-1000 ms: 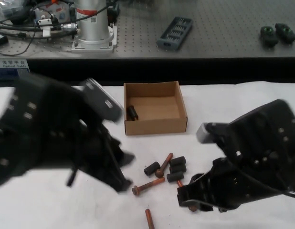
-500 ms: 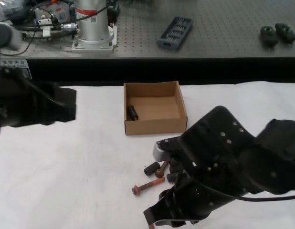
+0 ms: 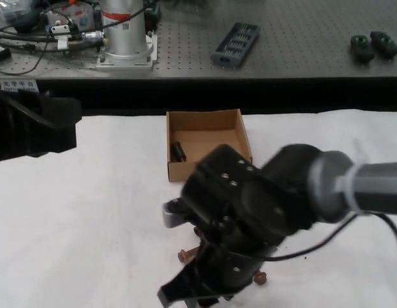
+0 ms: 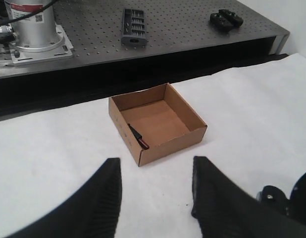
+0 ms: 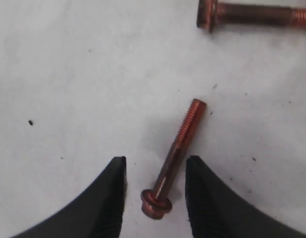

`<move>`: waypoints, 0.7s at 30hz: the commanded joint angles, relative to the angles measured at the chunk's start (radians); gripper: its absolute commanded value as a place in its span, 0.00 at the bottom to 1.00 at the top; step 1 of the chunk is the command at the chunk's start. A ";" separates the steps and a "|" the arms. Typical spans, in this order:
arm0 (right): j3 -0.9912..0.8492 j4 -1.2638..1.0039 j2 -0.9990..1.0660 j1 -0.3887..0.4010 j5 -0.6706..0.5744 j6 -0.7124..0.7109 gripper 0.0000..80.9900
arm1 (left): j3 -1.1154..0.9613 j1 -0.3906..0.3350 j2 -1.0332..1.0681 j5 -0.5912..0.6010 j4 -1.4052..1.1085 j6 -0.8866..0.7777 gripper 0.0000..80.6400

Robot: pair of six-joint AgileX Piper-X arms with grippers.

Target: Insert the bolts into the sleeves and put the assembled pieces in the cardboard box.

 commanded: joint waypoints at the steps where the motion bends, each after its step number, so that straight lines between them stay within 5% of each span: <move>1: -0.036 0.041 0.028 0.005 0.014 -0.002 0.36 | -0.012 0.001 -0.019 -0.008 -0.009 -0.011 0.42; 14: -0.069 0.147 0.106 0.016 0.067 -0.006 0.36 | -0.012 0.001 -0.029 -0.008 -0.009 -0.011 0.42; 21: -0.069 0.157 0.106 0.039 0.097 -0.098 0.21 | -0.012 0.001 -0.029 -0.008 -0.009 -0.011 0.42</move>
